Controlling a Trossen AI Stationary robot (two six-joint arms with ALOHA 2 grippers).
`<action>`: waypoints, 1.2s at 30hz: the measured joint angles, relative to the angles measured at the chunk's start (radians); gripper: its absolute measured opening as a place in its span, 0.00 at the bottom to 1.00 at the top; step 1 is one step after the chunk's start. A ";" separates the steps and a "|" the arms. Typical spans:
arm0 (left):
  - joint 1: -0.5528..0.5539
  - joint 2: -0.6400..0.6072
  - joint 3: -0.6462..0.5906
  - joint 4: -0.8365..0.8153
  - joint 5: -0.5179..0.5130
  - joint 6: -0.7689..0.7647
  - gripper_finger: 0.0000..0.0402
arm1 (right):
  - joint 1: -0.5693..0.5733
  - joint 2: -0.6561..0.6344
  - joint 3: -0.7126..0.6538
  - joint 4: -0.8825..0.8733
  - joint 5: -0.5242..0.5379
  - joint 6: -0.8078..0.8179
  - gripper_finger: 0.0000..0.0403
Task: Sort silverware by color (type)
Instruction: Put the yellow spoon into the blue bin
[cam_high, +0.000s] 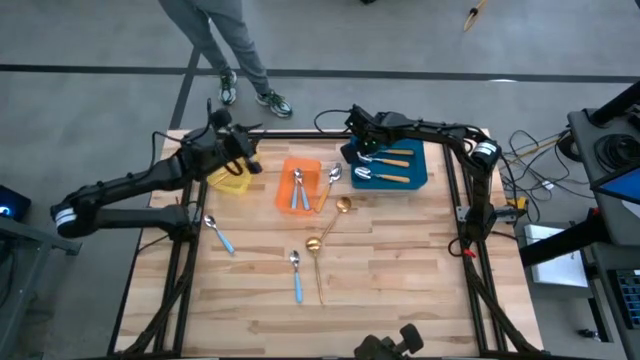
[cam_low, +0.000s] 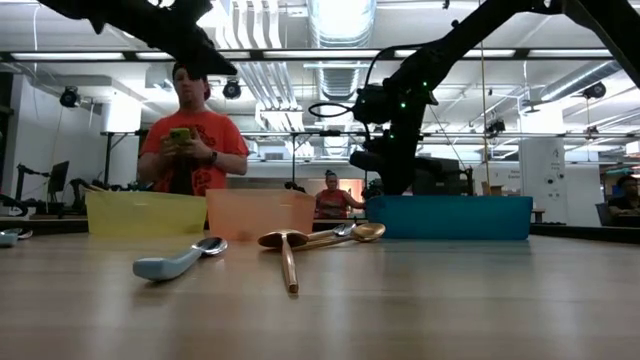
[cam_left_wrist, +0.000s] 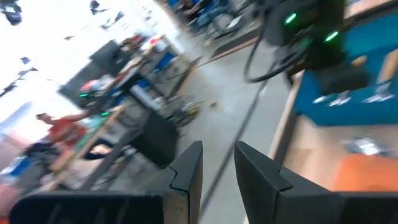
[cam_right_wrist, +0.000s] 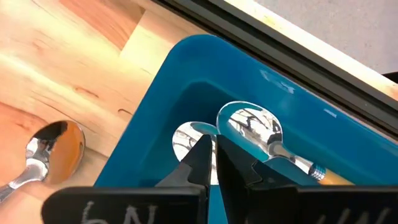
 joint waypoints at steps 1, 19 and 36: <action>0.000 0.017 0.000 0.020 -0.025 0.021 0.19 | 0.000 0.000 0.000 0.000 0.000 0.002 0.03; 0.167 0.083 0.036 0.152 0.227 -0.016 0.19 | 0.020 0.031 -0.006 0.011 -0.091 -0.012 0.03; 0.179 0.119 0.034 0.254 0.262 0.026 0.19 | 0.037 0.032 -0.006 0.018 -0.081 -0.067 0.03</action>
